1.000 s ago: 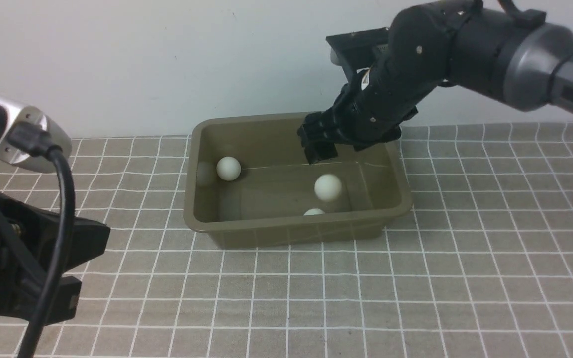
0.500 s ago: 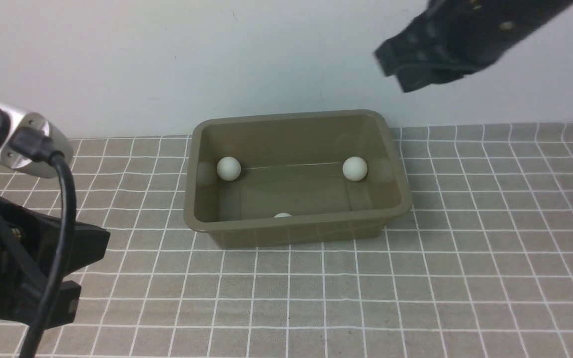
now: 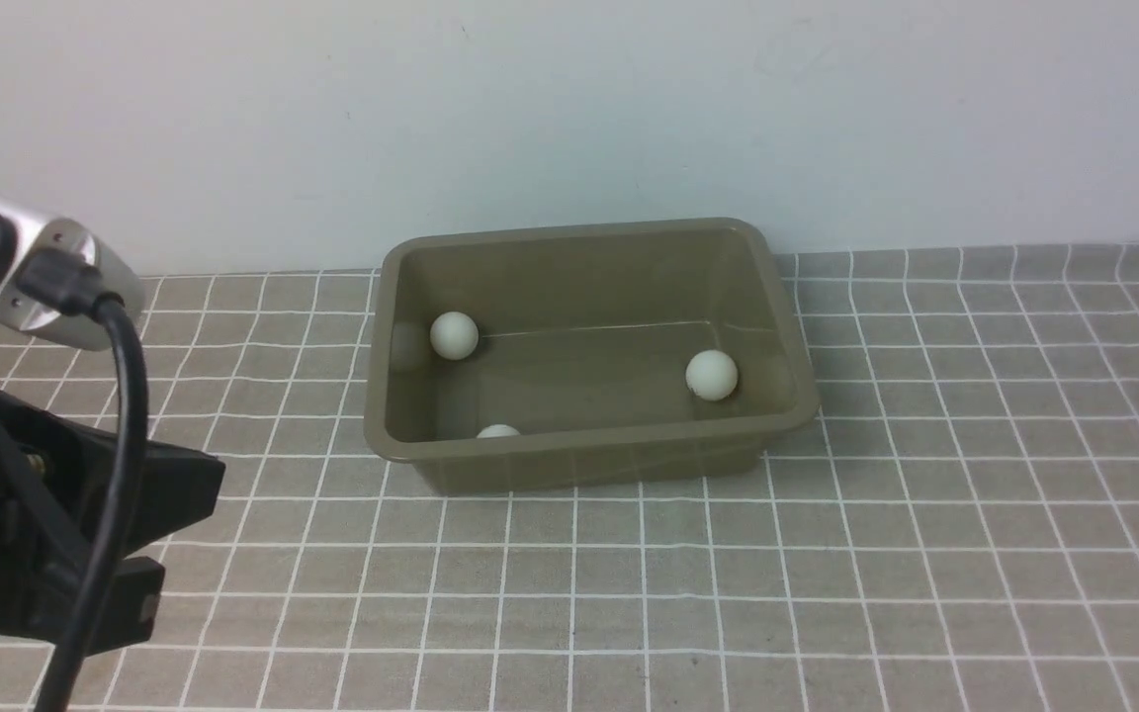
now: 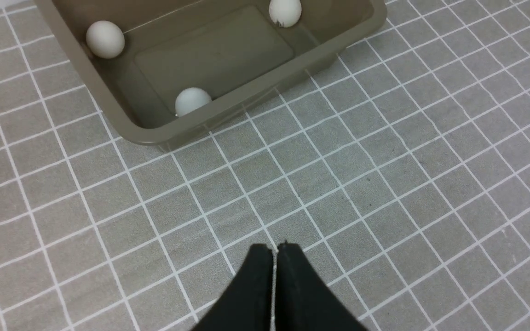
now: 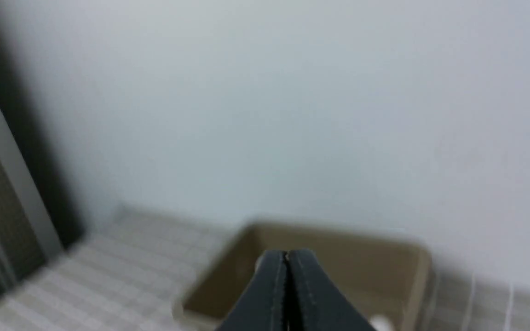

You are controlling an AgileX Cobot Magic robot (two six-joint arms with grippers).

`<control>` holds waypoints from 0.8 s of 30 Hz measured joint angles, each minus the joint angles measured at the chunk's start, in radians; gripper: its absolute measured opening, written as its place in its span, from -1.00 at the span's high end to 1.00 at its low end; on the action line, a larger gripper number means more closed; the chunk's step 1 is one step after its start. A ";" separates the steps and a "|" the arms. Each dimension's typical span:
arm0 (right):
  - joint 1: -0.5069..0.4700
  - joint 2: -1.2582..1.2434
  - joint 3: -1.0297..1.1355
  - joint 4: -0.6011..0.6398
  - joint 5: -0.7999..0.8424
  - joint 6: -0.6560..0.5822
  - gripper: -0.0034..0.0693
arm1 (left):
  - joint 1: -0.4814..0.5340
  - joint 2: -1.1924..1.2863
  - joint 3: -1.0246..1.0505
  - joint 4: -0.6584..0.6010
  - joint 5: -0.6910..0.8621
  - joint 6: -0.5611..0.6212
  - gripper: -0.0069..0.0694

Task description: Put the table tennis balls into the box on the grey coffee tablecloth.

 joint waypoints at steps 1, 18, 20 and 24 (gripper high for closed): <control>0.000 -0.130 0.086 0.000 -0.047 0.016 0.95 | 0.000 0.000 0.000 -0.004 -0.002 -0.001 0.83; 0.000 -0.315 0.193 -0.004 -0.082 0.044 0.93 | 0.000 -0.233 0.016 -0.007 -0.071 -0.002 0.83; 0.000 -0.315 0.193 -0.004 -0.082 0.044 0.93 | 0.000 -0.286 0.030 -0.015 -0.116 -0.005 0.83; 0.000 -0.315 0.193 -0.004 -0.082 0.044 0.93 | 0.000 -0.339 0.044 -0.038 -0.161 -0.011 0.83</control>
